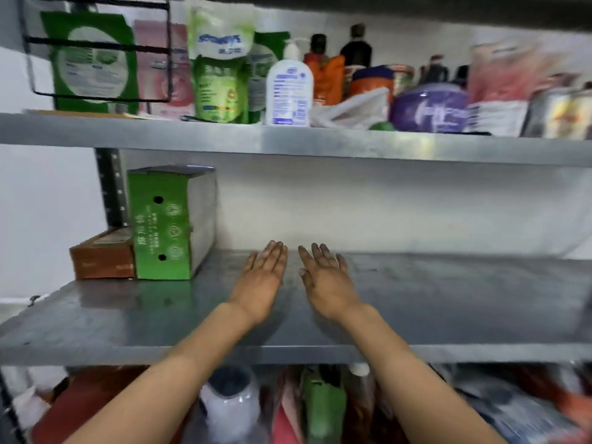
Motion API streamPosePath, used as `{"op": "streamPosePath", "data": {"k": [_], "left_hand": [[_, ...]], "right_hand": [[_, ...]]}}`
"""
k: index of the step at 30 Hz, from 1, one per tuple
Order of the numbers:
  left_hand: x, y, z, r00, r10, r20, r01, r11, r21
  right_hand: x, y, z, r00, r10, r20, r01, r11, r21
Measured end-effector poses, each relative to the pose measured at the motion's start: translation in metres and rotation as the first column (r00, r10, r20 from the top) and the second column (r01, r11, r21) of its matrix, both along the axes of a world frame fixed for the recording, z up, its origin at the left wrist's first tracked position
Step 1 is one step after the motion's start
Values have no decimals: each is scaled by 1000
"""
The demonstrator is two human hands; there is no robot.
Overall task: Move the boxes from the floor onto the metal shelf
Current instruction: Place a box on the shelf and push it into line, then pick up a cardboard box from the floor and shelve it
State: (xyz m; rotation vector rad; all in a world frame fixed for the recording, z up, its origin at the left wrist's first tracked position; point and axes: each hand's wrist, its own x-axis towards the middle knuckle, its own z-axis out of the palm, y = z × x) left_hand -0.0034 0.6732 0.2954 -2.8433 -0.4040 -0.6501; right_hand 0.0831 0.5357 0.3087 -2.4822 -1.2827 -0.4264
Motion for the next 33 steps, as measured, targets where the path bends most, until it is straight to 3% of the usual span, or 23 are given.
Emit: {"op": "streamPosePath", "data": {"k": [7, 12, 19, 23, 33], "left_hand": [[61, -127, -7, 963, -269, -19, 269, 963, 17], [88, -230, -20, 880, -475, -19, 475, 880, 7], [98, -361, -78, 755, -653, -63, 648, 757, -88], [98, -424, -121, 670, -738, -72, 732, 674, -95], [78, -557, -230, 486, -841, -237, 774, 540, -331]], "right_hand": [[9, -160, -12, 978, -207, 22, 207, 978, 14], [0, -270, -41, 921, -390, -22, 390, 915, 102], [-22, -405, -108, 807, -576, -130, 587, 806, 76], [-39, -470, -151, 723, -659, -208, 679, 733, 41], [-96, -587, -270, 425, -795, -433, 870, 491, -48]]}}
